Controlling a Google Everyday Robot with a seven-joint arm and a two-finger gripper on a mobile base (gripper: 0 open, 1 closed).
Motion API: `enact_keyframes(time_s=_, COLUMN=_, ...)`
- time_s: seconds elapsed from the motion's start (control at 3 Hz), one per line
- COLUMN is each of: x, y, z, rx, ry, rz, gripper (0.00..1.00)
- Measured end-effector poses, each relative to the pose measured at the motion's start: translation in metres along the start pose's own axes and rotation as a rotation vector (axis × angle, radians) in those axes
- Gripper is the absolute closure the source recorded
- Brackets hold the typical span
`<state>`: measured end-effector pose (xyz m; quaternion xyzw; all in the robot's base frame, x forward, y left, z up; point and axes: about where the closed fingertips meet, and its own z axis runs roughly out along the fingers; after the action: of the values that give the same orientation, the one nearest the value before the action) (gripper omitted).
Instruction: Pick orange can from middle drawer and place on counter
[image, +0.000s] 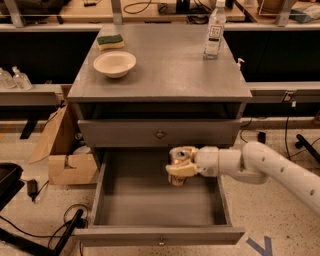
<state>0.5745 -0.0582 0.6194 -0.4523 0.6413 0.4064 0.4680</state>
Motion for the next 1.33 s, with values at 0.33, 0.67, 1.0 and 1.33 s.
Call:
enact_keyframes(time_s=0.33, x=-0.069, y=-0.011, z=-0.035, rx=0.027, ry=-0.056, rz=0.022, gripper=1.0)
enact_keyframes(time_s=0.67, x=-0.14, y=-0.024, z=-0.072, rx=0.078, ry=-0.118, rz=0.026, gripper=1.0)
enact_keyframes(time_s=1.0, x=-0.209, y=-0.04, z=-0.099, rx=0.142, ry=-0.171, rz=0.02, gripper=1.0)
enact_keyframes(time_s=1.33, x=-0.279, y=-0.063, z=-0.107, rx=0.219, ry=-0.216, rz=0.014, gripper=1.0)
